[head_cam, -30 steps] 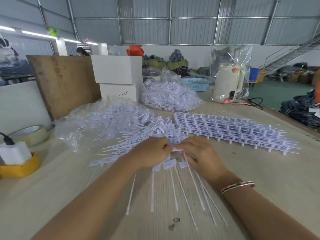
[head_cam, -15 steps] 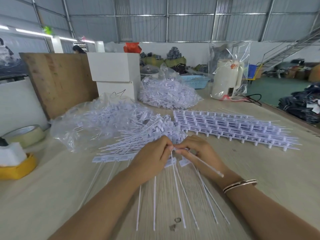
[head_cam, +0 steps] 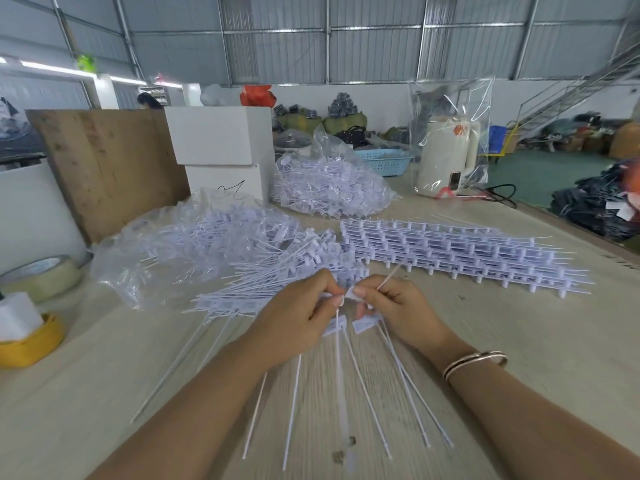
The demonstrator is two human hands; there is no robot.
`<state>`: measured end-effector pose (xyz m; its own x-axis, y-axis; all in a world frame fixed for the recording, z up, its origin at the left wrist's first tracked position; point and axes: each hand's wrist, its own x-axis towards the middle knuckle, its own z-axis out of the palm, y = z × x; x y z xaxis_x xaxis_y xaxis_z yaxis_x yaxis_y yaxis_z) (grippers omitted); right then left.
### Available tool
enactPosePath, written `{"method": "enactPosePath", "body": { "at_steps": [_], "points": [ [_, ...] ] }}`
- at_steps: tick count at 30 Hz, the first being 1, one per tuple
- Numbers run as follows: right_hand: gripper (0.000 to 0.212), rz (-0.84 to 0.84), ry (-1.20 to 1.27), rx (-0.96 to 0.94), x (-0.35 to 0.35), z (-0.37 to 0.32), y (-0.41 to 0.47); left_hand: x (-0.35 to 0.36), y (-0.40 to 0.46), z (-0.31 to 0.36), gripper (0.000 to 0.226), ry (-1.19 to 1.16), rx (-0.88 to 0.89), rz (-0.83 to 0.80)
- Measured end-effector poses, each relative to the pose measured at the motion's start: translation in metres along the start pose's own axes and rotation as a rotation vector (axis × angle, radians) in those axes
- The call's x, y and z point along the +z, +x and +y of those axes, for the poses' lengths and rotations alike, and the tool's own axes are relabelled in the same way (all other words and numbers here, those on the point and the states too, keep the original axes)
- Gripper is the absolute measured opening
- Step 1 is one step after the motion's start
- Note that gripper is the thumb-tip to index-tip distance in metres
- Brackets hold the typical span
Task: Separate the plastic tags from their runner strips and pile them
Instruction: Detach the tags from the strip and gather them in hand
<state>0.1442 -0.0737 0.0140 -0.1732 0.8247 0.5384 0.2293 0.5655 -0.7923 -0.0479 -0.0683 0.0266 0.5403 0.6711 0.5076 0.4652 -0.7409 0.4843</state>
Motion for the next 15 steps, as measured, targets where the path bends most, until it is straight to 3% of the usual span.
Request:
{"method": "enactPosePath", "body": {
  "at_steps": [2,4,9,15],
  "points": [
    [0.028,0.159,0.009,0.049,-0.012,0.004,0.001,-0.003,-0.002,0.001,0.007,-0.028,-0.009,0.002],
    [0.029,0.197,-0.099,0.023,-0.023,0.007,0.002,-0.007,-0.003,0.001,0.004,-0.055,-0.021,0.022],
    [0.028,-0.032,-0.377,-0.123,-0.012,0.012,0.005,-0.008,-0.003,-0.001,0.018,-0.044,-0.080,0.029],
    [0.045,-0.259,-0.398,-0.011,-0.012,0.017,0.002,0.000,-0.002,-0.008,0.025,0.084,-0.138,0.003]
  ]
}}
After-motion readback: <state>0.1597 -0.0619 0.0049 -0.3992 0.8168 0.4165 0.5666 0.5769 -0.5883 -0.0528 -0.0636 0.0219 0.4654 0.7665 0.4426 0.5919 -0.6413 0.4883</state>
